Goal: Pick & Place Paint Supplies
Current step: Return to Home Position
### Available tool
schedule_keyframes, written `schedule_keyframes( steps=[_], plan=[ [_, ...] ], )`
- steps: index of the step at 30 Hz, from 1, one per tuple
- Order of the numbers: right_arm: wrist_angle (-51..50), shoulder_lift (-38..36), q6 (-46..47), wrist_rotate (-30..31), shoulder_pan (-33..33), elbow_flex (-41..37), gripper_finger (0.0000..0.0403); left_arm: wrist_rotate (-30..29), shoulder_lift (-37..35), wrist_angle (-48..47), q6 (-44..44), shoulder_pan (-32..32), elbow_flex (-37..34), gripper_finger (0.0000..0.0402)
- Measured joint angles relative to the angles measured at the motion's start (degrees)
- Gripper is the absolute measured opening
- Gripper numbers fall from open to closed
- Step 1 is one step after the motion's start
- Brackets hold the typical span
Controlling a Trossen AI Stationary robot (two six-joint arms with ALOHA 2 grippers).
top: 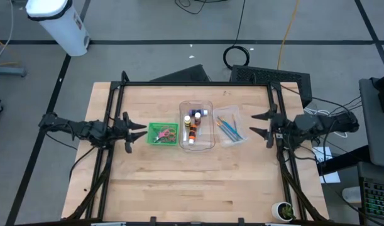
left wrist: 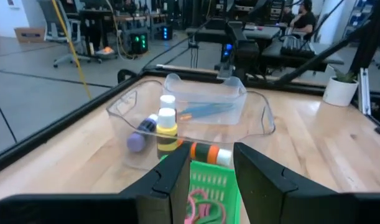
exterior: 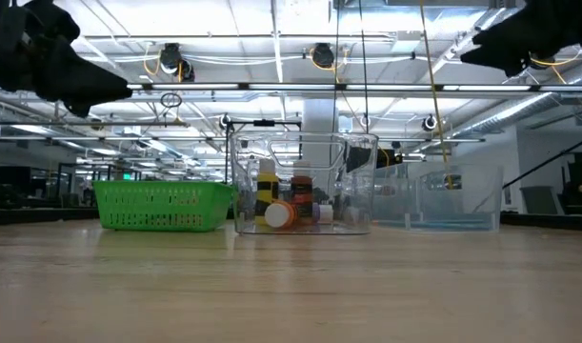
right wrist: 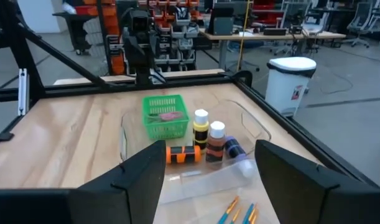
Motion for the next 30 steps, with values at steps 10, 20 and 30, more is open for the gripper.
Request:
schedule_keyframes(
  steps=[10, 20, 30],
  plan=[
    [2.7, -12.0, -0.6, 0.6, -0.1, -10.0, 0.0238, 2.9, -0.1, -0.9, -0.4, 0.0, 0.0, 0.0132],
    [13.4, -12.1, -0.7, 1.3, -0.1, -18.3, 0.0242, 2.4, -0.8, -3.6, -1.6, 0.0, 0.0, 0.0131],
    [26.2, -12.1, -3.8, -3.1, -0.8, -26.9, 0.0237, 2.9, -0.7, -3.6, -1.3, 0.0, 0.0, 0.0132]
  ],
)
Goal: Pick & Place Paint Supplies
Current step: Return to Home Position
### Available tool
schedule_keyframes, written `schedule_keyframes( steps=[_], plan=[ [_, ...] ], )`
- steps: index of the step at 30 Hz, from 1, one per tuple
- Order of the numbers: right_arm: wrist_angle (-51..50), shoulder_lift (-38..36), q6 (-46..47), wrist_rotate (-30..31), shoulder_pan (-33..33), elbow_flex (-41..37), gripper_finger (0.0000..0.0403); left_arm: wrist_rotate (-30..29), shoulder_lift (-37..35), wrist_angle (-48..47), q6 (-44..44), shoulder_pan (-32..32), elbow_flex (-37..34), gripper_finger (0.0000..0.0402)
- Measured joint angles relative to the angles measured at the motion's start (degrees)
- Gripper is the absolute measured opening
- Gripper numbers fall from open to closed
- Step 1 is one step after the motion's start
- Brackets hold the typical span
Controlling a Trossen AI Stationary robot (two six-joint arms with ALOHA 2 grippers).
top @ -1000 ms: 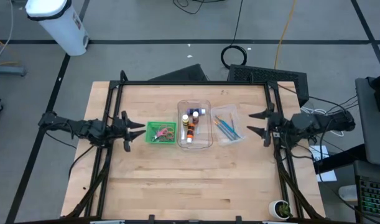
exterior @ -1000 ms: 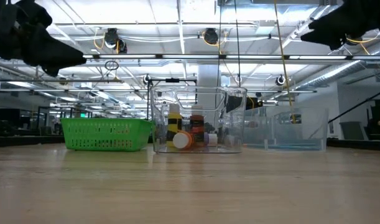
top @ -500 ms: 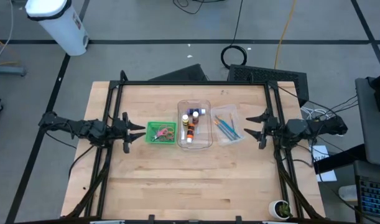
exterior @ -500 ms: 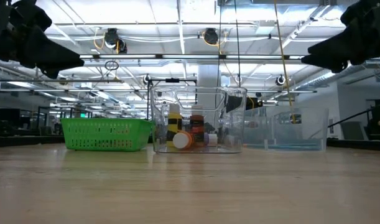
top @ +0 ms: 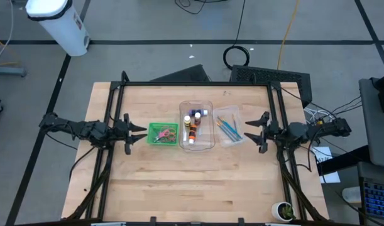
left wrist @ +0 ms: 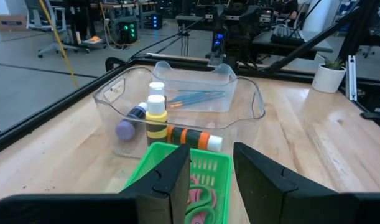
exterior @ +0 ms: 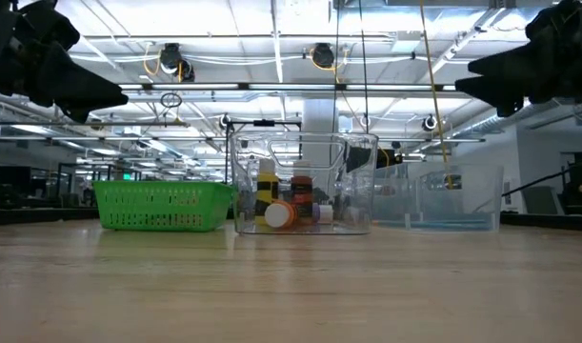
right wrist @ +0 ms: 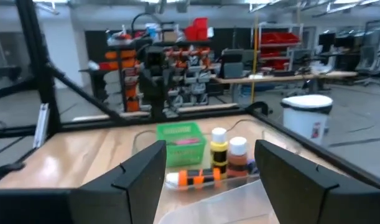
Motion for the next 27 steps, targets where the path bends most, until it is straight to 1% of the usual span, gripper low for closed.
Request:
schedule_keyframes(
  steps=[5, 10, 20, 24, 27],
  plan=[
    [-1.5, 1.0, -0.4, -0.2, -2.2, -0.1, 0.0240, 1.3, 0.0, -0.2, -0.5, 0.0, 0.0, 0.0132],
    [-1.8, 2.5, -4.3, -0.3, -4.5, -0.1, 0.0238, 4.0, 0.0, 0.0, -0.5, 0.0, 0.0, 0.0131],
    [-2.0, 5.6, -7.6, -0.4, -4.9, -0.2, 0.0238, 4.2, 0.2, -0.1, -0.1, 0.0, 0.0, 0.0132],
    [-2.5, 5.7, -8.7, -4.5, -4.9, -0.3, 0.0237, 4.2, 0.2, -0.1, 0.0, 0.0, 0.0, 0.0132],
    [-2.4, 5.7, -9.6, -4.3, -4.9, -0.3, 0.0238, 4.2, 0.2, -0.1, 0.0, 0.0, 0.0, 0.0131]
  ],
)
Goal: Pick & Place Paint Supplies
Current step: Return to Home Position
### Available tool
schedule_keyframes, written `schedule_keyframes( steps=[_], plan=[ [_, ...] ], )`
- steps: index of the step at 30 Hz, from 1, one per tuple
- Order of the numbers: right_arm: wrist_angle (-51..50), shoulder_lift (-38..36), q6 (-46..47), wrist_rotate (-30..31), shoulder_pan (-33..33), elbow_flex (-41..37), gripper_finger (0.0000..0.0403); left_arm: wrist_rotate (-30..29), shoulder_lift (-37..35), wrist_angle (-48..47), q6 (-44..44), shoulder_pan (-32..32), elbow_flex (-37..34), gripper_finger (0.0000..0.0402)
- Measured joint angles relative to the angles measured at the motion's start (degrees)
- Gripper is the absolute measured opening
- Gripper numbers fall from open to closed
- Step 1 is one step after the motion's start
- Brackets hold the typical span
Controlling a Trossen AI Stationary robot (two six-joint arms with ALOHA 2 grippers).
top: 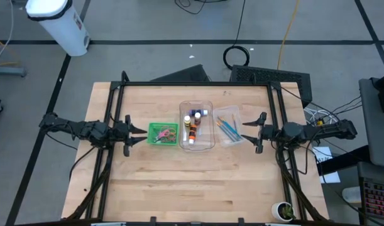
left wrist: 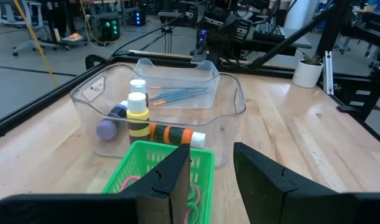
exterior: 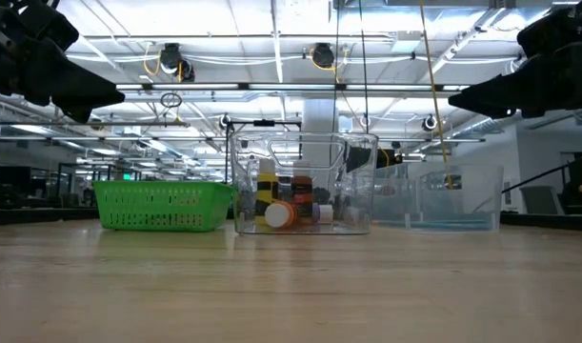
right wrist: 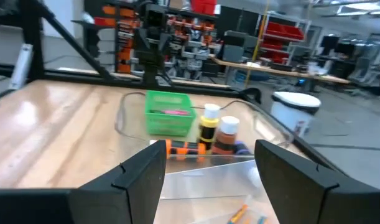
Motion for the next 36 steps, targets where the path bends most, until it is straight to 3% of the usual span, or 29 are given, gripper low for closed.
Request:
schedule_keyframes(
  steps=[36],
  plan=[
    [2.6, 0.0, -2.1, -0.2, 0.0, 0.0, 0.0238, -0.1, 0.0, 0.1, -0.1, 0.0, 0.0, 0.0131]
  ],
)
